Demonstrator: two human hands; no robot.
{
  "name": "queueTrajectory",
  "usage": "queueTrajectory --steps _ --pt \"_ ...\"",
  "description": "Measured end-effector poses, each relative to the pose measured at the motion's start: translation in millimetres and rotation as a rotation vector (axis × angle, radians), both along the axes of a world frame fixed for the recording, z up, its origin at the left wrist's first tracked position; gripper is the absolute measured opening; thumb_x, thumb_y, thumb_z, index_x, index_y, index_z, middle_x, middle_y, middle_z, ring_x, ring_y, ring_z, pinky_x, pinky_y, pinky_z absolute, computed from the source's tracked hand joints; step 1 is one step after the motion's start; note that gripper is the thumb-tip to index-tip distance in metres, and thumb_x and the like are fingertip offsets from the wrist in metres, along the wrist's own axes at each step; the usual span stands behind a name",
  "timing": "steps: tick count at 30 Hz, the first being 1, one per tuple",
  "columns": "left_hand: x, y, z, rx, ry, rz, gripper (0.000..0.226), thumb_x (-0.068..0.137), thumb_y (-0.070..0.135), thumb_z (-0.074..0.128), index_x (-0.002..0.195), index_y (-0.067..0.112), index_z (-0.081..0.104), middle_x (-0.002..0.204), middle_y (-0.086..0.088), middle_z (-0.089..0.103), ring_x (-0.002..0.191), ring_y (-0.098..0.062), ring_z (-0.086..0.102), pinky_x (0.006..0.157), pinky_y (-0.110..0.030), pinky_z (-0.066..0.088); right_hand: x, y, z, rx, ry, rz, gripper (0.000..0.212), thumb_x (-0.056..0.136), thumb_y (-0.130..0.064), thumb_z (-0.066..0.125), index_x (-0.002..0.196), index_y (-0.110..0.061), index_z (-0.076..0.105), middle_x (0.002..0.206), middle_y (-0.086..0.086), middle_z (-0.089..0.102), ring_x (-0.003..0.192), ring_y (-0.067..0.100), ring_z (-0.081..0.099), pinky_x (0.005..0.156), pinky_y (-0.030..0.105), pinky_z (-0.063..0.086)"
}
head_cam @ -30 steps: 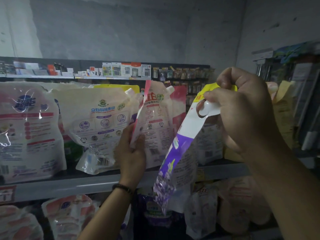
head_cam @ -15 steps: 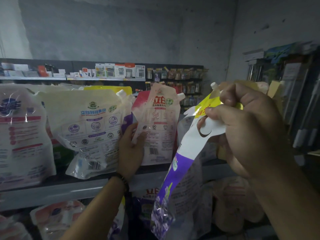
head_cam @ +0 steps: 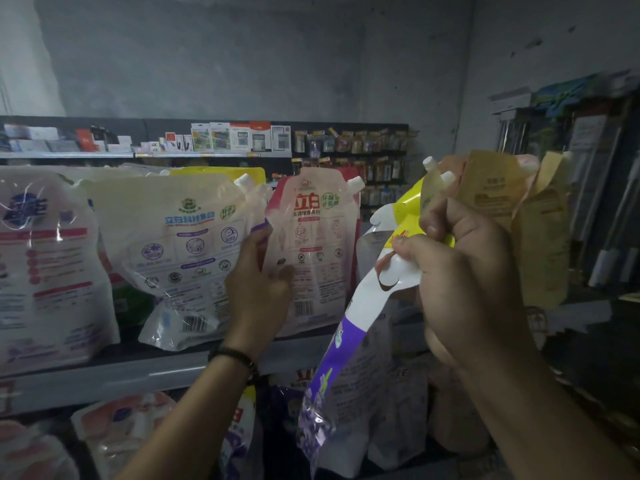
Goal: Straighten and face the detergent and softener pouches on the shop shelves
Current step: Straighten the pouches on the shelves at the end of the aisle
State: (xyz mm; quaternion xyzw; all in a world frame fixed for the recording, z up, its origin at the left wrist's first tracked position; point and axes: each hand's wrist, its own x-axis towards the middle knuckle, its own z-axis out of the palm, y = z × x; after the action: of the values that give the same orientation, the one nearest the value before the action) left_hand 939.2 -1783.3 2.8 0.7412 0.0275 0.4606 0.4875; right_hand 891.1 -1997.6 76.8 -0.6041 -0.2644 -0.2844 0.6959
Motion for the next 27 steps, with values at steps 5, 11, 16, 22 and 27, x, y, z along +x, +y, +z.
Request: queueTrajectory --steps 5,11,16,22,27 --pt "-35.5 -9.5 -10.3 0.064 -0.194 0.072 0.052 0.096 0.012 0.076 0.143 0.013 0.054 0.125 0.022 0.06 0.119 0.01 0.061 0.094 -0.012 0.054 2.5 6.0 -10.4 -0.005 0.034 -0.005 0.046 0.088 0.014 0.06 0.068 -0.019 0.035 0.059 -0.01 0.039 0.05 0.009 0.055 0.052 0.019 0.045" --pt "-90.5 -32.8 -25.6 0.179 -0.18 -0.148 0.023 0.101 0.044 0.059 0.108 0.025 0.069 0.105 0.008 0.072 0.098 -0.021 0.071 0.077 -0.05 0.057 2.8 15.0 -22.8 -0.061 0.036 -0.109 0.04 0.083 -0.001 0.064 0.066 -0.026 0.037 0.061 -0.006 0.038 0.056 0.032 0.056 0.054 0.044 0.044" --pt "-107.3 -55.1 -47.4 0.328 0.053 -0.202 0.054 0.088 0.064 0.072 0.132 0.036 0.062 0.126 0.017 0.069 0.11 -0.011 0.07 0.084 -0.035 0.059 2.1 24.7 -34.5 -0.071 0.063 -0.125 0.026 0.078 -0.014 0.061 0.07 -0.024 0.039 0.072 0.028 0.045 0.072 0.052 0.064 0.061 0.061 0.055" --pt "-94.7 -63.0 -67.8 0.451 0.133 0.154 0.046 0.104 0.064 0.038 0.128 0.04 0.069 0.11 0.02 0.076 0.091 -0.01 0.073 0.065 -0.023 0.049 -4.9 33.0 -48.3 -0.092 0.113 -0.121 0.025 0.081 -0.018 0.063 0.072 -0.023 0.041 0.073 0.024 0.057 0.073 0.049 0.067 0.063 0.06 0.057" --pt "-90.6 -59.2 -83.1 0.503 0.032 0.292 0.031 0.097 0.041 0.049 0.107 0.033 0.077 0.077 0.013 0.074 0.084 -0.018 0.063 0.053 -0.016 0.023 -5.4 33.4 -58.9 -0.154 0.153 -0.116 0.037 0.091 -0.009 0.072 0.071 -0.023 0.043 0.072 0.018 0.06 0.073 0.04 0.071 0.063 0.055 0.059"
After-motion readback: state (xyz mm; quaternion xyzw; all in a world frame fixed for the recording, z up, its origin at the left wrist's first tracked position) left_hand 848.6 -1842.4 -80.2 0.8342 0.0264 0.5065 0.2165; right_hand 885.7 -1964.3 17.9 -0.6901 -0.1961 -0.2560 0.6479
